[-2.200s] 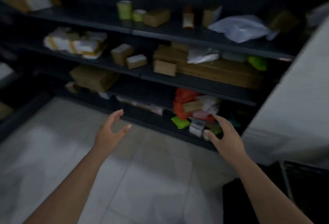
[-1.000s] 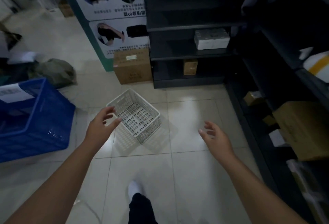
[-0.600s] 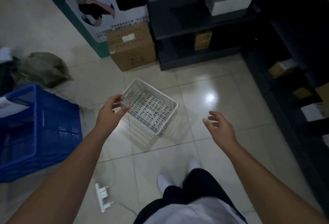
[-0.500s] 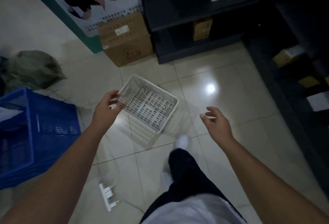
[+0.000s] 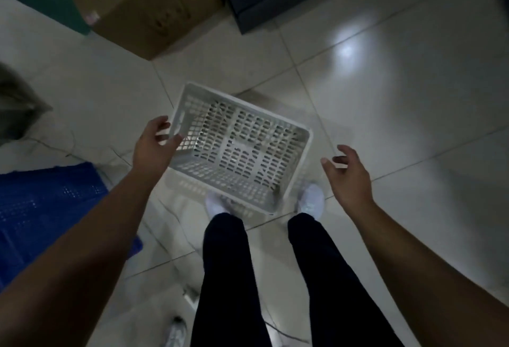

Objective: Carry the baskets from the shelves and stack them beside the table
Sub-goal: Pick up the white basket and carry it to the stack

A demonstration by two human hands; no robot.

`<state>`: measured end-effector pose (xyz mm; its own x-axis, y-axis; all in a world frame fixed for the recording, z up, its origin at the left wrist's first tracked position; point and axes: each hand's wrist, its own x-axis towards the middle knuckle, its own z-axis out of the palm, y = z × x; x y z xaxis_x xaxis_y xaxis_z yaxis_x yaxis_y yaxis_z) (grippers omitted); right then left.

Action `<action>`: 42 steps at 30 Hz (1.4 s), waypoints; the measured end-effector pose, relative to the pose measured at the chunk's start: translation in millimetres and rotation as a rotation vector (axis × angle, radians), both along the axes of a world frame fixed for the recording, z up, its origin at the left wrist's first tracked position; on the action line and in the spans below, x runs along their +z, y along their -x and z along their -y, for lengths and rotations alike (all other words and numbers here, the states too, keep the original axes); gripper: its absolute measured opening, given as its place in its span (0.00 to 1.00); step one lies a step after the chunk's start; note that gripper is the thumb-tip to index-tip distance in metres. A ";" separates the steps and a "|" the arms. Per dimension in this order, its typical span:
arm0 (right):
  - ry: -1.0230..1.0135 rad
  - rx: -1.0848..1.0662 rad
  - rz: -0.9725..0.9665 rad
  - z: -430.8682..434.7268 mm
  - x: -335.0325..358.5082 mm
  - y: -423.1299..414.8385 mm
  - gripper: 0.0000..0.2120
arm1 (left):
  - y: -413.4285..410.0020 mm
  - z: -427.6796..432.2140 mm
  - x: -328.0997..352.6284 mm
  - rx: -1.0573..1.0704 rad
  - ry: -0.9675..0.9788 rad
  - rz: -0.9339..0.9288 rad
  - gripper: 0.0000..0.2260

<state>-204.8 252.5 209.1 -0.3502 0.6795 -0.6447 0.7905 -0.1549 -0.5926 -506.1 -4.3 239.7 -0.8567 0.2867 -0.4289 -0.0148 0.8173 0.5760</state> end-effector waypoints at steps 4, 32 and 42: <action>0.012 -0.154 0.080 33.6 -97.9 24.8 0.31 | 68.6 17.7 -111.0 -0.040 0.153 -0.027 0.29; -0.169 -0.511 0.150 -43.7 33.6 -88.9 0.18 | 52.3 -148.1 6.4 -0.156 0.106 0.071 0.06; -0.354 -0.737 0.194 -137.0 269.4 -287.5 0.09 | -106.8 -339.1 264.8 -0.541 0.000 -0.066 0.13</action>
